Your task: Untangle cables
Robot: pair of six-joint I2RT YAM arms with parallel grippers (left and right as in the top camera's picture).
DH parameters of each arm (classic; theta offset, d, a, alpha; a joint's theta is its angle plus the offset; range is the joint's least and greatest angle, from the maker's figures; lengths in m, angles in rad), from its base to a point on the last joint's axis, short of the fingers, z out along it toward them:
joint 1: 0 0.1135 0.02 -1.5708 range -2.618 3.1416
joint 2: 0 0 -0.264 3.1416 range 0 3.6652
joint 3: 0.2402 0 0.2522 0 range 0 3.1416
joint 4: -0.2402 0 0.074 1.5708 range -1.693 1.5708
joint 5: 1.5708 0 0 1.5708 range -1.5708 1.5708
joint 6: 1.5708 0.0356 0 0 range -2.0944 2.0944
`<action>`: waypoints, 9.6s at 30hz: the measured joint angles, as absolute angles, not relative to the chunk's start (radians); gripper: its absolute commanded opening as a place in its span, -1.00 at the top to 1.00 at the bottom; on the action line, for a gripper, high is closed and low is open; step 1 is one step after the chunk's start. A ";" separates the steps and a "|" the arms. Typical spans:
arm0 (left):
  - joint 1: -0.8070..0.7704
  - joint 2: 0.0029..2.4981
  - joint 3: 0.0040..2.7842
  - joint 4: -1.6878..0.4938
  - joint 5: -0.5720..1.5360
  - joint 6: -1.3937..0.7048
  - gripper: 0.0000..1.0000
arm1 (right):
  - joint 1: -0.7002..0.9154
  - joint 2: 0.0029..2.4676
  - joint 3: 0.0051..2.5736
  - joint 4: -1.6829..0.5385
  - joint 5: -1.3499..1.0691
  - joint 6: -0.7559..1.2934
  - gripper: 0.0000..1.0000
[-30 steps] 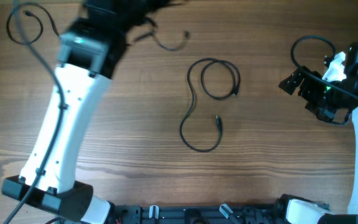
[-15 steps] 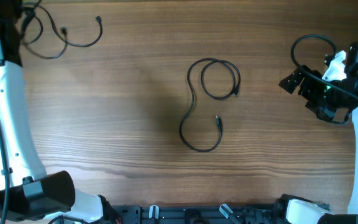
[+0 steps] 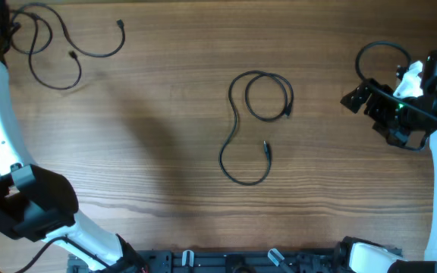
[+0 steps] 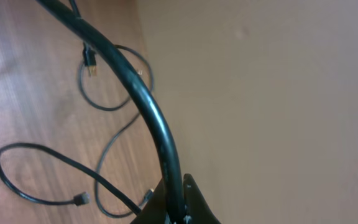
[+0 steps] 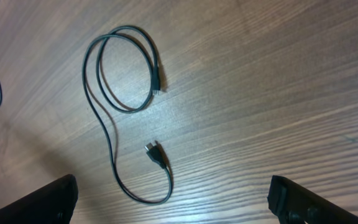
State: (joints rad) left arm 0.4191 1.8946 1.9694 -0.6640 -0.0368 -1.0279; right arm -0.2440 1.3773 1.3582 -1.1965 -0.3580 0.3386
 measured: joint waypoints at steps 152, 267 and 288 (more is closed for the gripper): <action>-0.583 2.284 1.790 -0.950 0.101 -0.450 0.43 | -0.243 1.382 1.358 -1.175 -0.445 0.361 -1.00; 0.875 1.828 1.670 -1.227 0.134 -0.744 -0.71 | -0.243 1.395 1.358 -1.147 -0.444 0.357 -0.99; 0.657 1.835 1.076 -0.717 0.005 -0.705 0.34 | -0.243 1.395 1.358 -1.136 -0.444 0.357 -1.00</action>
State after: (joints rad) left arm 0.6575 1.8347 1.0760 -0.7174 0.0051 -0.7048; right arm -0.2428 1.3952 1.3582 -1.1358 -0.4442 0.3569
